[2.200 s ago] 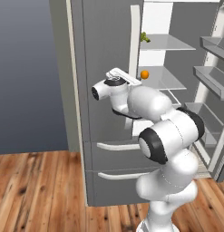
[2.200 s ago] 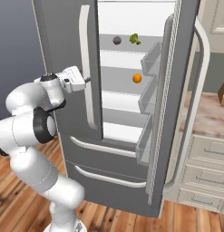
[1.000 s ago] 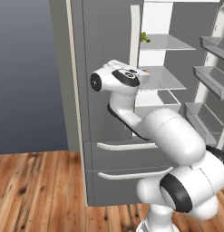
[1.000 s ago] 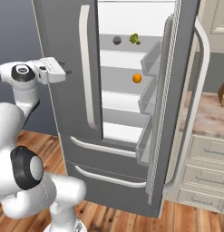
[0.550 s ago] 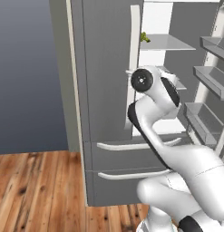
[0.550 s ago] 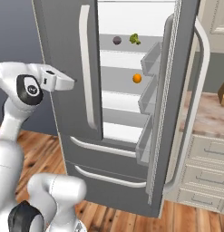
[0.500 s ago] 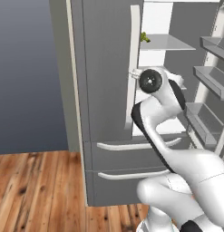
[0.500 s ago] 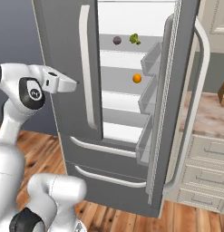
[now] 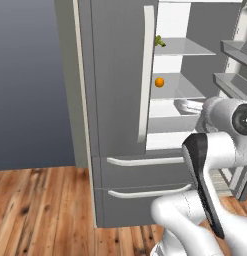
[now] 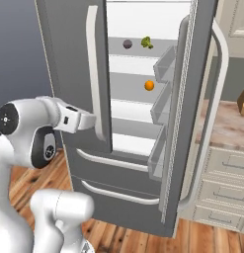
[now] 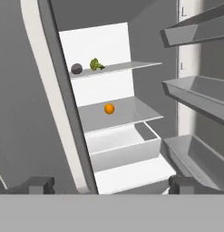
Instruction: Place the eggplant in the correct fridge rack based on whether it is a fruit or vegetable. Finally, close the fridge door.
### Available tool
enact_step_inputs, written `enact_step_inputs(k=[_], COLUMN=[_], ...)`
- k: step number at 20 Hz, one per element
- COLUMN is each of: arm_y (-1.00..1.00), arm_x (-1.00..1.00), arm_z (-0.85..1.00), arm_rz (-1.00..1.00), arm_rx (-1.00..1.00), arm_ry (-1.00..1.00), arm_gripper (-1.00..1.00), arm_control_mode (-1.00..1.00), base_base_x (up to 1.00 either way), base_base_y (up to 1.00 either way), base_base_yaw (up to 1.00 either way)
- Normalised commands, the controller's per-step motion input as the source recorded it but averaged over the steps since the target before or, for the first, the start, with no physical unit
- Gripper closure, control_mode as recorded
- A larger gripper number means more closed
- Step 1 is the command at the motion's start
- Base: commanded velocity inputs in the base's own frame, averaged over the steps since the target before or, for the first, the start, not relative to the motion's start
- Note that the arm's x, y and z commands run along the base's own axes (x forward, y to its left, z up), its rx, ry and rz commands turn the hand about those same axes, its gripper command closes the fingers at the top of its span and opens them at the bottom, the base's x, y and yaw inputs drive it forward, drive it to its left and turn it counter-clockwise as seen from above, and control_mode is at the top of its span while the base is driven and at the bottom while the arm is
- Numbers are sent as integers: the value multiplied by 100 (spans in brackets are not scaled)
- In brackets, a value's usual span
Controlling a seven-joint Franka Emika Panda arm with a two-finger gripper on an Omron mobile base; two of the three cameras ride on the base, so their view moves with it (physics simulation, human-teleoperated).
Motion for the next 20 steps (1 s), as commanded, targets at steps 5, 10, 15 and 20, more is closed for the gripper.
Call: enact_step_inputs(k=[5, 10, 15, 20], arm_y=[0, -18, -46, -94], arm_x=[-100, -100, -56, -22], arm_z=[-1, -1, -16, -5], arm_rz=[2, 8, 6, 0], arm_rx=[2, 8, 0, 0], arm_ry=[0, 9, 1, 2], arm_gripper=[-100, -100, -100, -100], arm_control_mode=[-100, -100, -100, -100], base_base_x=[0, 0, 0, 0], base_base_y=[0, 0, 0, 0], base_base_yaw=[0, 0, 0, 0])
